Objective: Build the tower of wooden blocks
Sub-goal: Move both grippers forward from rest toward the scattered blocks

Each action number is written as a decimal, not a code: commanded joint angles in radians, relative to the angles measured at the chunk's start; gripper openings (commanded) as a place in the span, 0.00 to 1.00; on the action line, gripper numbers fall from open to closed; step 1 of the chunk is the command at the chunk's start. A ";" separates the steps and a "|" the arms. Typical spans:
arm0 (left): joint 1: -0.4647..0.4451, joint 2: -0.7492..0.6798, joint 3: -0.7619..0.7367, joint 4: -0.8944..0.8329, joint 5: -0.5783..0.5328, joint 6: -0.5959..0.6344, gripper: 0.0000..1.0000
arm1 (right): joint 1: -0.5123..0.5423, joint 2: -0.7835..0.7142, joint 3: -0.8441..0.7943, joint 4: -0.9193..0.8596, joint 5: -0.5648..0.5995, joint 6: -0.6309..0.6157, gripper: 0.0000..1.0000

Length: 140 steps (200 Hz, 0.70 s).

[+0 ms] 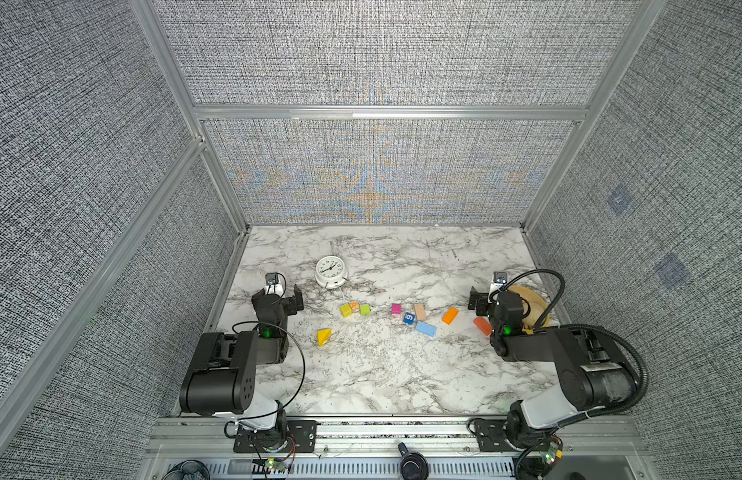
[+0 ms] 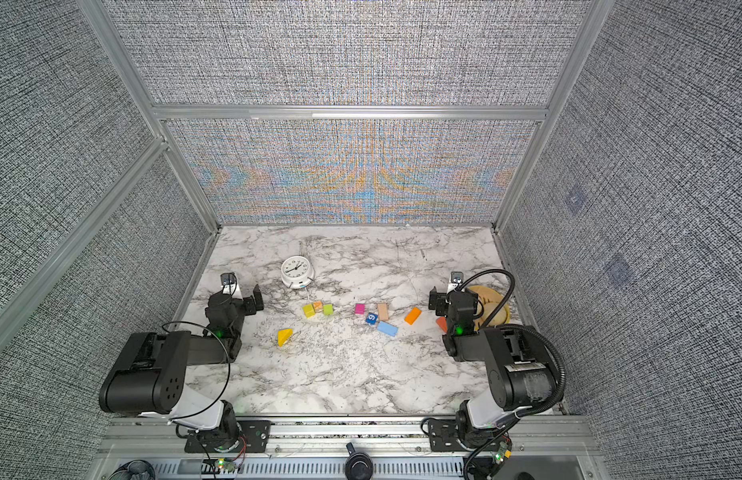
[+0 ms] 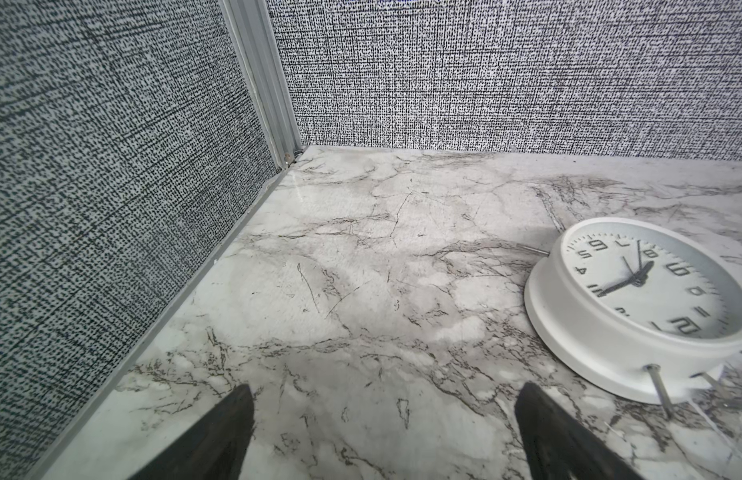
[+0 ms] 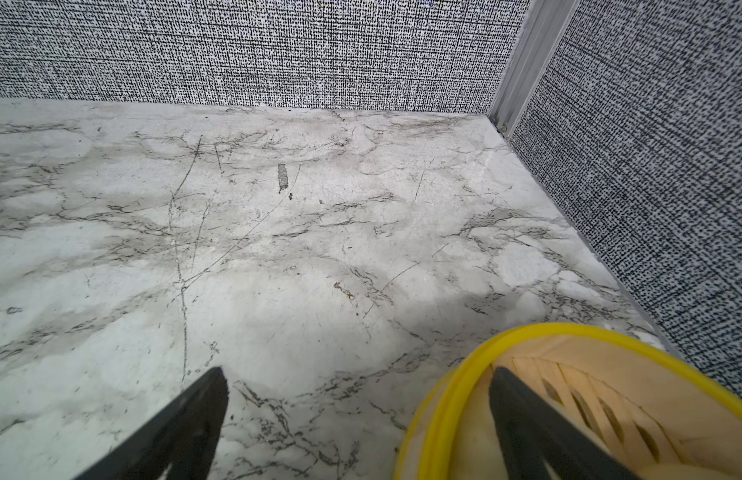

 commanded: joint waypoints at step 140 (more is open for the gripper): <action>-0.055 -0.332 0.414 -0.841 -0.019 -0.108 0.99 | 0.127 -0.297 0.303 -0.822 0.070 0.135 0.93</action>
